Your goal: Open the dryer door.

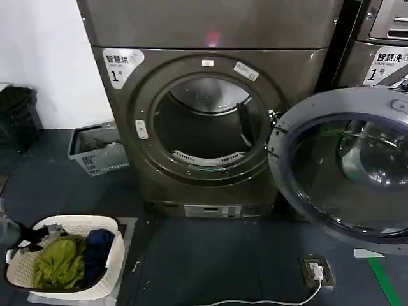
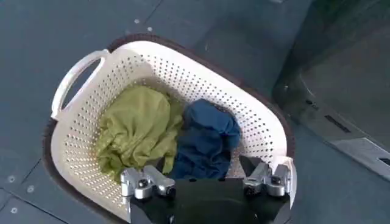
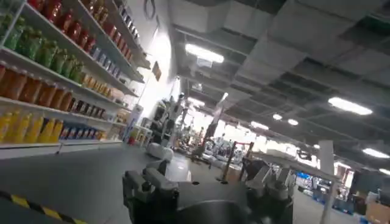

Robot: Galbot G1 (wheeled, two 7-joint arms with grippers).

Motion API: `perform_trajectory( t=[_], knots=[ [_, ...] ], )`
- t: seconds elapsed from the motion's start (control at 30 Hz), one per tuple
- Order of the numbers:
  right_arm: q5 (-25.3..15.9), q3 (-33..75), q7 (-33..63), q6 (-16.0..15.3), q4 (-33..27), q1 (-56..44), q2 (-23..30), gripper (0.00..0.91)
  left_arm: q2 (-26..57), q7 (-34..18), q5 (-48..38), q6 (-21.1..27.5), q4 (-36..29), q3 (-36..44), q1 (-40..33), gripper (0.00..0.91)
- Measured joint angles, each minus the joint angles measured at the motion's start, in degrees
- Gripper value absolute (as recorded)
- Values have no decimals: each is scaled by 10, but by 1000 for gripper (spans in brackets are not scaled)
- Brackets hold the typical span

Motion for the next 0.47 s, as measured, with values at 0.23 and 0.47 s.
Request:
perform_trajectory(
  t=[0.23, 0.47],
  knots=[
    [-2, -1, -1, 0, -1, 2, 0, 907, 1, 0, -1, 0, 0, 0, -1, 907],
    [-2, -2, -4, 1, -2, 3, 0, 907, 0, 0, 1, 0, 0, 0, -2, 907]
  ],
)
